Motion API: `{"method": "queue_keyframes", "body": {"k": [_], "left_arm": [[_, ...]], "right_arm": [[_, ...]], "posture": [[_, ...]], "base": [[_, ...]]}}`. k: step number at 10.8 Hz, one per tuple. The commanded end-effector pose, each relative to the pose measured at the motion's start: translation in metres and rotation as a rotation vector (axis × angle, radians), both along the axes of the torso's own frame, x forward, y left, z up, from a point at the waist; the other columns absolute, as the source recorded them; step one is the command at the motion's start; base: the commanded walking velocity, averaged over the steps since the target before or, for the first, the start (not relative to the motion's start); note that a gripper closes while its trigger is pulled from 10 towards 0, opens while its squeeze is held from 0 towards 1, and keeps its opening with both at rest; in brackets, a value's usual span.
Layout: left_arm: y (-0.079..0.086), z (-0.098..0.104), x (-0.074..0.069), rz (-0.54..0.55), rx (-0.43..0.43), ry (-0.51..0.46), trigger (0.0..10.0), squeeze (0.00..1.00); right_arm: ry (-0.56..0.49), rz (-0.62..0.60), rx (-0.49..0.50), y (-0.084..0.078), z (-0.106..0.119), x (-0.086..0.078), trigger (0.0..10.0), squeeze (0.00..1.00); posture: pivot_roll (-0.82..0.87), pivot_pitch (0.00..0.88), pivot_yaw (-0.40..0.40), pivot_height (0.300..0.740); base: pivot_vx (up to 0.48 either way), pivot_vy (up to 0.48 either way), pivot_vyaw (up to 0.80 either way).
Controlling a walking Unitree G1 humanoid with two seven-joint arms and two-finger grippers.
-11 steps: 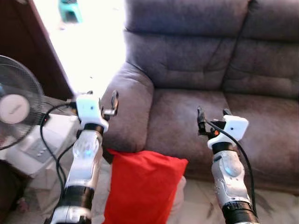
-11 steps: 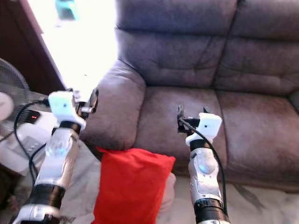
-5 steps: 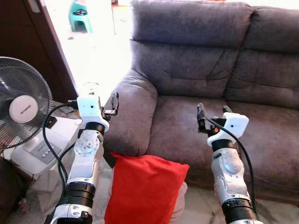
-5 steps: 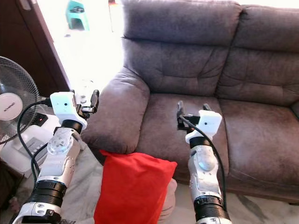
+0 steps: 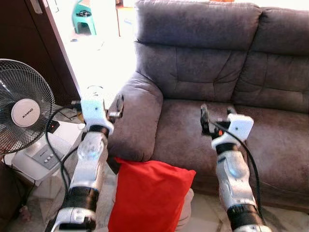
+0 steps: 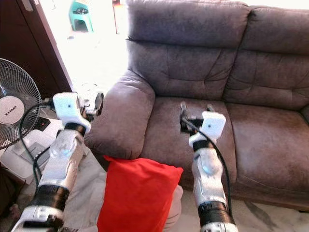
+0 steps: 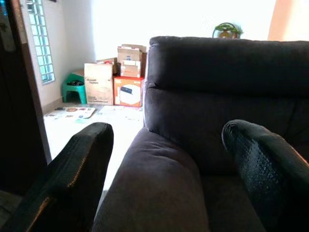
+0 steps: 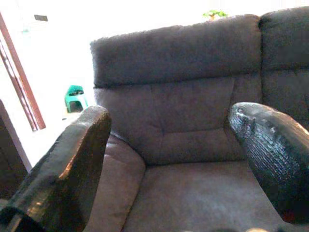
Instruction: Move the pillow to the sofa from floor
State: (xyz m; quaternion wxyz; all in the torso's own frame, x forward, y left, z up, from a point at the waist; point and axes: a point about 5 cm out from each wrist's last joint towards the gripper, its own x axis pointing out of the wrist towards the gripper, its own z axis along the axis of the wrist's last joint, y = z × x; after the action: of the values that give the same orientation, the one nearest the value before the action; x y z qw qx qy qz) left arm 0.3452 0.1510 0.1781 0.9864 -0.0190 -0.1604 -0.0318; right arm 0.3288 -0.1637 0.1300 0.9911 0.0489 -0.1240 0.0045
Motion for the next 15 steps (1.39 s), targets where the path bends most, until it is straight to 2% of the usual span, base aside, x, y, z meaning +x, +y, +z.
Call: {"method": "queue_keyframes", "body": {"k": [1,9,11,15], "left_arm": [[-0.003,-0.002,0.002,-0.02,-0.003,0.018,10.0,0.0],[-0.028,-0.001,0.02,-0.141,0.008,0.057,10.0,0.0],[-0.033,-0.001,0.022,-0.154,0.008,0.056,10.0,0.0],[-0.029,-0.004,0.019,-0.127,0.0,0.044,10.0,0.0]], "right_arm": [[-0.001,0.001,-0.002,0.0,0.002,0.001,10.0,0.0],[-0.031,-0.09,-0.062,-0.032,0.015,0.003,10.0,0.0],[-0.033,-0.088,-0.06,-0.033,0.018,0.006,10.0,0.0],[-0.012,-0.048,-0.037,-0.022,0.014,0.01,10.0,0.0]], "posture": [[0.03,0.0,-0.017,0.704],[-0.07,0.0,0.038,0.704],[-0.07,0.0,0.015,0.704],[-0.03,0.0,-0.021,0.704]], "base": [[0.0,0.0,0.0],[0.0,0.0,0.0],[0.0,0.0,0.0],[0.0,0.0,0.0]]}}
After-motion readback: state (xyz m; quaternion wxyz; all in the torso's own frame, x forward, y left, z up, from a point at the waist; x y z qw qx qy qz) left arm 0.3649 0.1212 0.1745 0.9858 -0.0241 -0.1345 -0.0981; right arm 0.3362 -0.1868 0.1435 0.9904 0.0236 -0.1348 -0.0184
